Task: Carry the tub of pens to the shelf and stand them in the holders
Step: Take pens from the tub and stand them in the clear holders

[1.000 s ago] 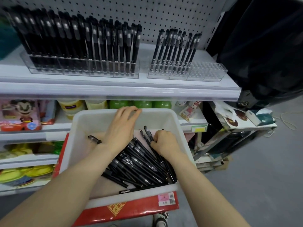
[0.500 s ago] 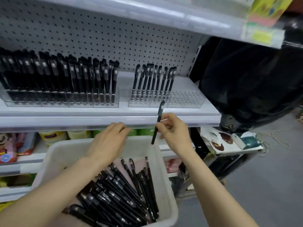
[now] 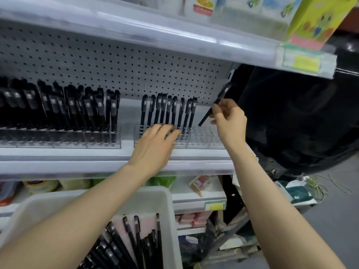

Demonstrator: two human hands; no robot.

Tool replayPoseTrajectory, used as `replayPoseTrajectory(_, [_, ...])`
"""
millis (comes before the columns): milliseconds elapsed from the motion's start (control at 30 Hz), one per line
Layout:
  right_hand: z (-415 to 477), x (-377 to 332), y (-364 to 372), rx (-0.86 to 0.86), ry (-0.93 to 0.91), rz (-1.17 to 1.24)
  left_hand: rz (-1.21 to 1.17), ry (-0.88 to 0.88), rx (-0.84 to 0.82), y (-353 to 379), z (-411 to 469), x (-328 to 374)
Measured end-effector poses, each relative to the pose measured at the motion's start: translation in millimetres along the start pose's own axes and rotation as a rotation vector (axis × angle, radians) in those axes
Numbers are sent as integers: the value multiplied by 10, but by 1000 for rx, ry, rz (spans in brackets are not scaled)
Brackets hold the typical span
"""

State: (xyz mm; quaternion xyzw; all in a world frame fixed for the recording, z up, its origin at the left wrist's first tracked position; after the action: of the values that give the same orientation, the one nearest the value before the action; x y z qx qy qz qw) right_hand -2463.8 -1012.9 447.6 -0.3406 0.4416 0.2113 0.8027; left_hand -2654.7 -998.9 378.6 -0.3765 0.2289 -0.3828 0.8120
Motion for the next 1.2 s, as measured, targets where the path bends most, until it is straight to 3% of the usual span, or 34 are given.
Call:
replayPoseTrajectory(267, [85,220,413,-74,-61,-163,29,3,89,2,-18,-9])
replayPoseTrajectory(867, [-23,283,540,-131,-2,-331,-39,45,18,-97,-302,-23])
replayPoseTrajectory(1000, [-145,255,443,-35,21,-353,-62,10,11,-320,-630,-105])
replayPoseTrajectory(1200, [-831,-68,463,82,-99,-281,-94,2,-17,-500,-1266,-180])
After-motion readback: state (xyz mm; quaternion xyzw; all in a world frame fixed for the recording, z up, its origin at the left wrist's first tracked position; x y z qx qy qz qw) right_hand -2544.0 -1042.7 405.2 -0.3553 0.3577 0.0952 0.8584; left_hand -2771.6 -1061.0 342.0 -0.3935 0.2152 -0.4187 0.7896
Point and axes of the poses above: each hand's wrist, its own z-axis towards the middle knuckle, its own y-axis out of the palm, x = y × z, the point moved 10 cm from there along z, towards the middle knuckle, and after that the axes turned 10 degrees about y, right-handed, at the moved point
